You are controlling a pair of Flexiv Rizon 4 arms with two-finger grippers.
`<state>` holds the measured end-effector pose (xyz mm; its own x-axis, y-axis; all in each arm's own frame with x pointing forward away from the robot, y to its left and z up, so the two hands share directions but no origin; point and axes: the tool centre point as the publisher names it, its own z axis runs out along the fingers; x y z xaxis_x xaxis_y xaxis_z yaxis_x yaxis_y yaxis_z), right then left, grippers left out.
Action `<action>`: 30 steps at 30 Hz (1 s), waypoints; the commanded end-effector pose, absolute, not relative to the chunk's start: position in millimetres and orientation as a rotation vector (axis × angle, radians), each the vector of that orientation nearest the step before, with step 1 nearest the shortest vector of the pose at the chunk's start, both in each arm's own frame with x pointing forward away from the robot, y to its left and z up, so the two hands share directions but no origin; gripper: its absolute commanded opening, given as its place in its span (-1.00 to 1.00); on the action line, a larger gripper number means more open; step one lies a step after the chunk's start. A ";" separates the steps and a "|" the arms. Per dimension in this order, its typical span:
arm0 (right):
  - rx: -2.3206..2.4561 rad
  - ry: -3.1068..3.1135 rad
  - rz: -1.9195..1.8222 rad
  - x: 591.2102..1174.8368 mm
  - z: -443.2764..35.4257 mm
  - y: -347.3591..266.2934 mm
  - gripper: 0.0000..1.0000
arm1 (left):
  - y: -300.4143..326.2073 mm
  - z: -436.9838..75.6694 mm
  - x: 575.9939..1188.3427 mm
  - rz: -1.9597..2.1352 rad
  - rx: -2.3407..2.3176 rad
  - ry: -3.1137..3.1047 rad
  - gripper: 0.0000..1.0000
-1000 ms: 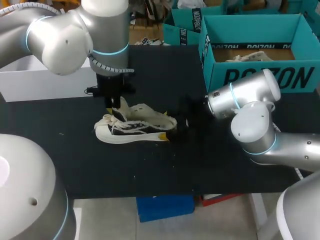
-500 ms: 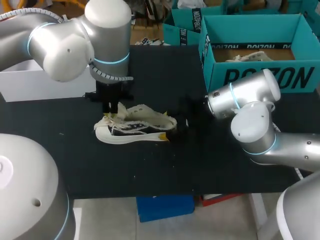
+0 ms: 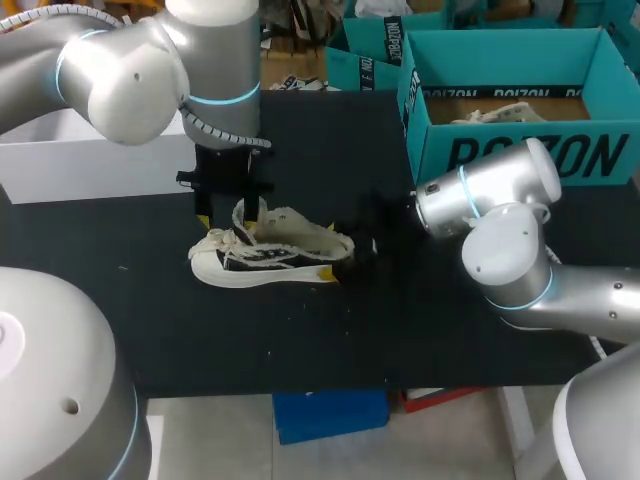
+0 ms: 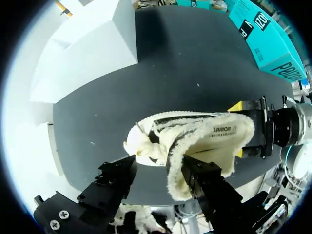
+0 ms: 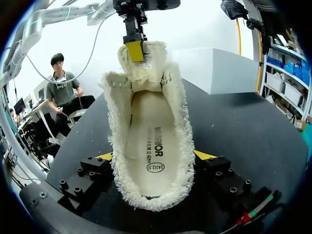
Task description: Take the shoe out of the shoebox, open the shoe tongue, remove and reinsert the insole, then place the shoe into the shoebox
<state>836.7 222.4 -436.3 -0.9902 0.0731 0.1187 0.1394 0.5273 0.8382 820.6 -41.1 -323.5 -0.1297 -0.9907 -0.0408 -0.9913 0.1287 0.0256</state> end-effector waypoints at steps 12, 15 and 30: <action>-0.189 -2.685 -1.481 837.0 -437.1 222.4 -1.00 | -58.3 -271.0 822.8 0.133 -0.713 3.243 -1.00; -0.189 -2.685 -1.481 837.0 -437.1 222.4 -1.00 | -67.2 -274.0 822.1 0.146 -0.513 3.300 -1.00; -0.189 -2.685 -1.481 837.0 -437.1 222.4 -1.00 | -78.2 -274.3 824.8 0.106 -0.450 3.391 -1.00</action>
<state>836.7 222.4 -436.4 -0.9902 0.0731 0.1186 0.1394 0.5271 0.8383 818.0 -76.7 -273.1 -0.8726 -0.4405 0.2113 -0.4301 0.8977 0.0953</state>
